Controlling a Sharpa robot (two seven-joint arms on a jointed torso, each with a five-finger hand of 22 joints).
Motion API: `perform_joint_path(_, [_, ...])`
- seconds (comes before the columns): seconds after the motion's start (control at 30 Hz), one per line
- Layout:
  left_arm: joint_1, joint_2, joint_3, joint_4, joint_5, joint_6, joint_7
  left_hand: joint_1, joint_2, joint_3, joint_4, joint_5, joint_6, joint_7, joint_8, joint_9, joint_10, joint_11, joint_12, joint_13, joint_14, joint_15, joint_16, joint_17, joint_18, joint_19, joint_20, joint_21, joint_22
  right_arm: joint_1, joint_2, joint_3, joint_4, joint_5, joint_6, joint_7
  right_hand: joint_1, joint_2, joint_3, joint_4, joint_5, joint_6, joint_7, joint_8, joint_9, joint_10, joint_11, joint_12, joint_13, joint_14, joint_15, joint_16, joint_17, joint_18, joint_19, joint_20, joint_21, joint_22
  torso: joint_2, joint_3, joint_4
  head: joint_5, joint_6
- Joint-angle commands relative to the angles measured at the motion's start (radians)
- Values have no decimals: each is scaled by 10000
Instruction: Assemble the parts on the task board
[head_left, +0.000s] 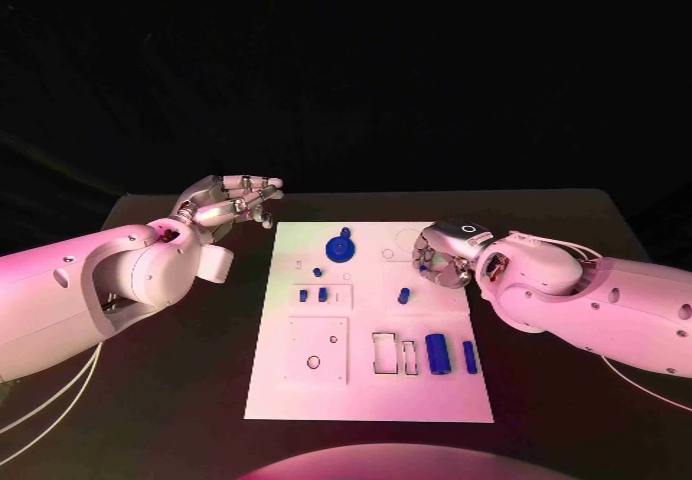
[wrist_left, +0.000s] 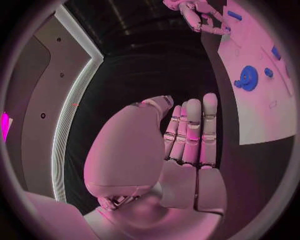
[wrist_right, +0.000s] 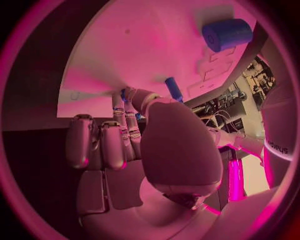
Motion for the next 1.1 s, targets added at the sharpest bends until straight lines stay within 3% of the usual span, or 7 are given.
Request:
perform_joint_path(0.03, [4, -4, 5, 32, 31, 164, 93, -52, -87, 61, -22, 21, 0, 3, 6, 16, 35, 42, 31, -23, 71, 31, -60, -14, 153, 84, 22, 64, 15, -84, -33, -62, 40, -491, 54, -355, -69, 76, 488, -506, 20, 1, -26, 59, 71, 588, -512, -63, 352, 359, -77, 48, -26, -150, 30, 1, 48, 127, -6, -4, 3, 3, 11])
perform_joint_path(0.5, [4, 13, 5, 10, 28, 168, 57, -115, -134, 121, -62, 17, -40, 21, -13, 24, -52, 66, -4, -53, 78, 48, -98, -23, 147, 100, 25, 68, 15, 134, -353, -7, 577, -481, -486, -320, -159, 63, 575, -592, 15, -8, -32, 93, 139, 618, -518, -91, 391, 365, -80, 82, 3, -156, 40, -1, 85, 176, -11, -13, 0, -22, 60])
perform_joint_path(0.83, [3, 69, 5, 8, 26, 144, 52, -149, -155, 157, -87, 17, -65, 31, -24, 29, -109, 81, -24, -69, 69, 60, -124, -30, 146, 97, 30, 63, 13, 293, -491, 89, 1434, -371, -956, -255, -191, 53, 607, -628, 14, -11, -35, 105, 164, 628, -521, -103, 406, 368, -82, 95, 15, -162, 55, -2, 112, 210, -5, -10, 22, 22, 92])
perform_joint_path(1.1, [0, 195, 4, 5, 25, 84, 68, -276, -213, 225, -144, 11, -145, 72, -43, 45, -319, 137, -78, -113, 52, 105, -170, -35, 141, 84, 57, 40, 1, 176, -157, 109, 2095, -382, -1111, -102, -211, 46, 642, -669, 15, -18, -38, 113, 187, 637, -523, -114, 421, 367, -85, 99, 8, -159, 47, -4, 109, 210, -28, -15, 10, 322, 127])
